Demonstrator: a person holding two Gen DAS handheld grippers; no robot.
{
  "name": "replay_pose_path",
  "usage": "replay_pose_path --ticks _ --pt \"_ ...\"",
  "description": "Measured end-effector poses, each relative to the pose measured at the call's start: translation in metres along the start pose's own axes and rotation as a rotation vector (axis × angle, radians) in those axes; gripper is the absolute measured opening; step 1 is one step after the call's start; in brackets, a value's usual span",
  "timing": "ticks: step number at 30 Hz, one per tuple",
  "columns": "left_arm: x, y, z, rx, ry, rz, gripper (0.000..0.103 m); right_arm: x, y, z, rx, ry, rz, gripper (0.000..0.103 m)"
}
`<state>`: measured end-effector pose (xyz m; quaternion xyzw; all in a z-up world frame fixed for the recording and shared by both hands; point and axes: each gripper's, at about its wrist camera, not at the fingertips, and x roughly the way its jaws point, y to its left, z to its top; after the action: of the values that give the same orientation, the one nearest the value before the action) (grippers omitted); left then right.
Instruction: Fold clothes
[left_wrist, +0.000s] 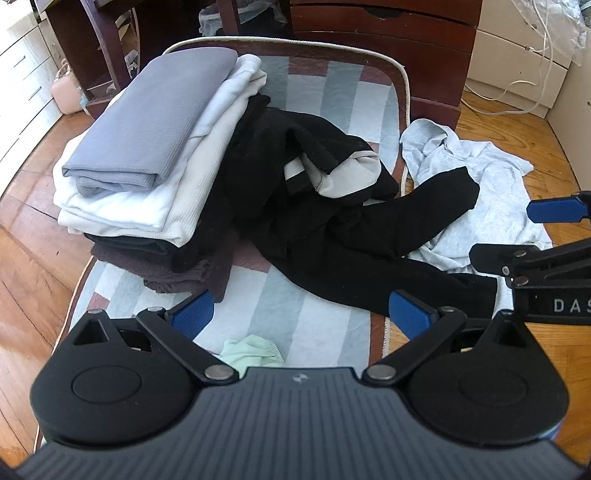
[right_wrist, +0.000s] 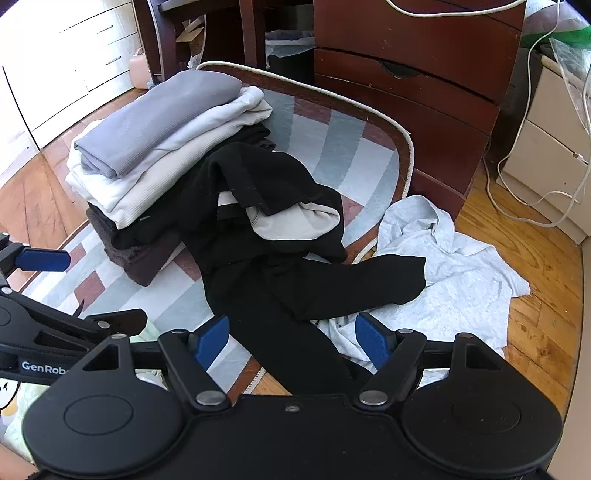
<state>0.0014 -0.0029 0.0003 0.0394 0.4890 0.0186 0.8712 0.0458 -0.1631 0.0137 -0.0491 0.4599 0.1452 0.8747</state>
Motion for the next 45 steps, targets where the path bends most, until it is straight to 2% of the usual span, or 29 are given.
replay_pose_path --ticks 11,24,32,40,45 --pt "-0.001 0.004 -0.003 0.015 -0.007 -0.002 0.103 -0.004 -0.002 0.0 0.043 -0.001 0.049 0.079" --pt "-0.005 0.001 -0.006 0.02 0.001 -0.006 0.103 -0.005 0.001 0.0 0.01 0.002 0.004 0.079" --pt "-0.012 -0.004 -0.01 0.038 -0.011 -0.035 0.103 -0.008 -0.003 -0.002 0.046 0.007 0.064 0.08" --pt "-0.011 -0.005 -0.009 0.037 -0.003 -0.019 0.103 -0.008 0.0 -0.004 0.035 0.007 0.061 0.08" --pt "-0.013 -0.007 -0.01 0.05 -0.006 -0.007 0.103 -0.008 -0.005 -0.002 0.071 -0.006 0.09 0.08"
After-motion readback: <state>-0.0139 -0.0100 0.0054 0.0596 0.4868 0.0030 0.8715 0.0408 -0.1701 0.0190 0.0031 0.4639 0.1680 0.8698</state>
